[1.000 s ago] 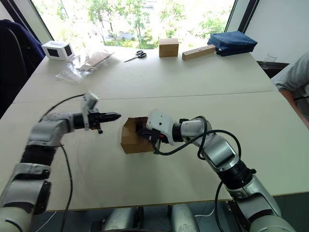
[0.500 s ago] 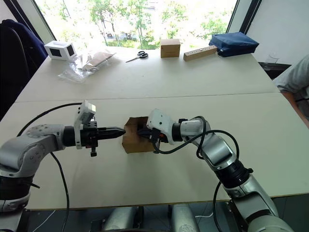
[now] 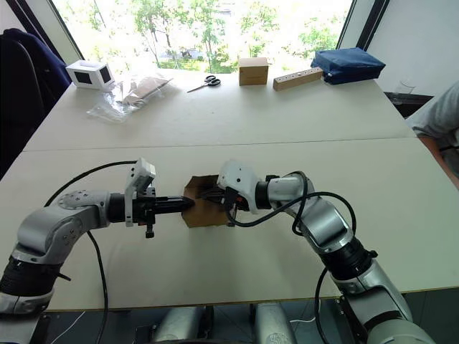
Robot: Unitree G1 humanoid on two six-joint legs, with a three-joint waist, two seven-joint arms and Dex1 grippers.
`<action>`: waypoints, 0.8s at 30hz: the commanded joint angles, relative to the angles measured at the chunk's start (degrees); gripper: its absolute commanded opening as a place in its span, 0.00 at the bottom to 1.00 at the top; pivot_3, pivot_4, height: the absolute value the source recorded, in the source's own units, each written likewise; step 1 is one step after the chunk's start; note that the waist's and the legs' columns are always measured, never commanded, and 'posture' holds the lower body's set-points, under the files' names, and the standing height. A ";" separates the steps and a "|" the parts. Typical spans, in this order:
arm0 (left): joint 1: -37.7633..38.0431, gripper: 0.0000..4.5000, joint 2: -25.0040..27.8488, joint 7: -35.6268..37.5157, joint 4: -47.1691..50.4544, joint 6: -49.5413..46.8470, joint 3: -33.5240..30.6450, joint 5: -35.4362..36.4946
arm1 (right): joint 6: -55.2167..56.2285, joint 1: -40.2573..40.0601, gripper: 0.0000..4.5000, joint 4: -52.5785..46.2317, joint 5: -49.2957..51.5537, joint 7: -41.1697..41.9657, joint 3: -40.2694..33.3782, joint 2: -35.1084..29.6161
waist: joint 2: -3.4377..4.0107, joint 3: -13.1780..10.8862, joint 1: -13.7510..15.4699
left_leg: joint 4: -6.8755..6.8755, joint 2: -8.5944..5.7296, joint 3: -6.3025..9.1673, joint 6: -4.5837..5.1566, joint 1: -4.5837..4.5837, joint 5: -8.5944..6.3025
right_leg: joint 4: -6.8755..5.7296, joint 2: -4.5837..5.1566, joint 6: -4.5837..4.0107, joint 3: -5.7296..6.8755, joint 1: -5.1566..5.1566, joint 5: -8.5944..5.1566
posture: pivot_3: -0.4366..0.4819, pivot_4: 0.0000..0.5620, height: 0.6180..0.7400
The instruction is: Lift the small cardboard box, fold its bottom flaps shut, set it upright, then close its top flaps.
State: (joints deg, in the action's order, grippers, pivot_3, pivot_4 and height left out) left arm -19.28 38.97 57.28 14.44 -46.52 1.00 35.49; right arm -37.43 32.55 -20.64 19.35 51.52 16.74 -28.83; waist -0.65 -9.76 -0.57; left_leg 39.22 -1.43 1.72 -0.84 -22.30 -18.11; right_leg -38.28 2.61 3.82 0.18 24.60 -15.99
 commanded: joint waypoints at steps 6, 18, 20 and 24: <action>-0.50 0.02 -0.52 -0.26 -1.45 2.29 0.54 -0.62 | -2.61 9.87 0.00 3.10 5.75 -0.89 -8.37 0.75 | 0.01 0.00 -0.12 | -0.01 0.01 0.00 0.02 0.03 -0.01 | 0.01 0.00 0.00 0.00 -0.03 0.00 | 0.48 0.27 1.00; -0.06 0.02 -0.78 -1.42 -1.01 3.00 -0.19 -0.57 | 9.47 11.85 0.00 15.82 -11.57 1.15 7.07 1.11 | 0.02 0.00 -0.21 | -0.02 0.00 -0.04 -0.08 0.01 0.05 | 0.01 0.00 0.00 0.00 0.01 0.00 | 0.48 0.27 1.00; -0.18 0.02 -0.65 -1.49 -0.96 2.95 -0.35 -0.37 | 8.71 10.77 0.00 13.67 -10.75 2.44 6.68 0.68 | 0.01 0.00 -0.17 | -0.02 0.00 -0.03 -0.06 0.01 0.04 | 0.01 0.00 0.00 0.00 0.01 0.00 | 0.48 0.27 1.00; -0.13 0.02 -0.39 -1.57 -0.61 2.71 -0.72 0.09 | 7.42 8.95 0.00 10.69 -10.58 3.34 6.17 0.11 | 0.01 0.00 -0.13 | -0.02 0.00 -0.02 0.00 0.01 0.00 | 0.02 0.00 0.00 0.00 0.00 0.00 | 0.48 0.27 1.00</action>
State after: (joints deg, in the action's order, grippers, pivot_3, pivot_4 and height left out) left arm -19.41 38.08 56.05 13.17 -44.07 1.30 35.55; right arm -29.77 41.52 -7.06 8.11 54.49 24.30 -28.24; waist -0.63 -9.76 -0.70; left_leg 39.20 -1.43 1.70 -0.84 -22.29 -18.11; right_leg -38.26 2.61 3.82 0.18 24.60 -15.99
